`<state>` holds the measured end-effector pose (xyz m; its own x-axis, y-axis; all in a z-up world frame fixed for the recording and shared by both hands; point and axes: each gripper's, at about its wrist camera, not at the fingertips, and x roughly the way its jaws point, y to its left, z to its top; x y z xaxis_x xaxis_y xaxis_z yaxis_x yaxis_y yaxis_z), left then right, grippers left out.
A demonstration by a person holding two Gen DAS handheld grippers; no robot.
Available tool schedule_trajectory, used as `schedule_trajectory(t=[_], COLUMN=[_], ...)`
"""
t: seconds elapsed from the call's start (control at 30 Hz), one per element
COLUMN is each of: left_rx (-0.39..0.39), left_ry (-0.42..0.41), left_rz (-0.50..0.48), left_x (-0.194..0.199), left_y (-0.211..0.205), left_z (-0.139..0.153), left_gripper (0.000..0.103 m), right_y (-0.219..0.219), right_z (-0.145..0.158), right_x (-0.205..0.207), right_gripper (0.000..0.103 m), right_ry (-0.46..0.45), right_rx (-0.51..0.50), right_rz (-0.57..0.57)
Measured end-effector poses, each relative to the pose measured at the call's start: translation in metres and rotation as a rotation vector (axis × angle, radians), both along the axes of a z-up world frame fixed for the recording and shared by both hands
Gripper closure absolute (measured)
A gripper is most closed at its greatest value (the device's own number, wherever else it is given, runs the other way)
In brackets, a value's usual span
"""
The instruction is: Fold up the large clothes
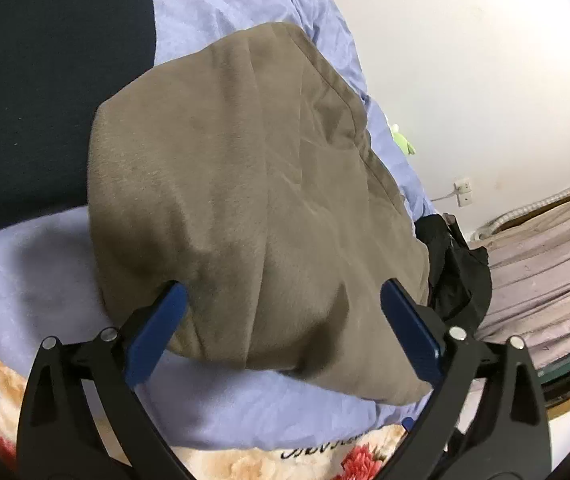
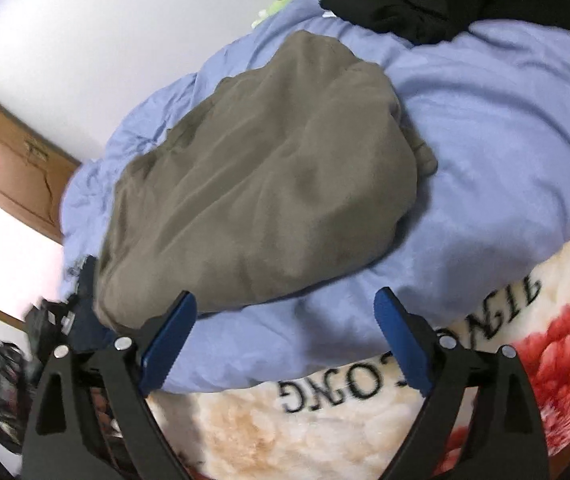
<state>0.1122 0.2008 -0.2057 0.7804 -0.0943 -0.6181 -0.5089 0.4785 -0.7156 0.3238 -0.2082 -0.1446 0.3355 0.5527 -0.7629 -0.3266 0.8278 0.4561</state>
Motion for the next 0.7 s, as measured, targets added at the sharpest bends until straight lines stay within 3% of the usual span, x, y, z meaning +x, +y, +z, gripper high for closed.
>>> schedule_trajectory(t=[0.1,0.2,0.37,0.7], left_rx=[0.006,-0.026,-0.001,0.028], left_ry=[0.006,0.003,0.025,0.049], left_rz=[0.002,0.016,0.004,-0.008], left_x=[0.008,0.012,0.015,0.021], left_y=[0.000,0.005,0.005,0.003], left_z=[-0.004,-0.012,-0.015,-0.016], left_gripper=[0.007,0.007,0.007,0.007], right_y=[0.014,0.024,0.030,0.033], right_z=[0.003,-0.002,-0.005,-0.014], right_x=[-0.004,-0.004,-0.003,-0.005], right_gripper=[0.015,0.015,0.015,0.015], right_ry=[-0.062,-0.067,-0.078,0.007], right_rx=[-0.086,-0.142,-0.168,-0.145], right_rz=[0.039,0.057,0.084,0.090])
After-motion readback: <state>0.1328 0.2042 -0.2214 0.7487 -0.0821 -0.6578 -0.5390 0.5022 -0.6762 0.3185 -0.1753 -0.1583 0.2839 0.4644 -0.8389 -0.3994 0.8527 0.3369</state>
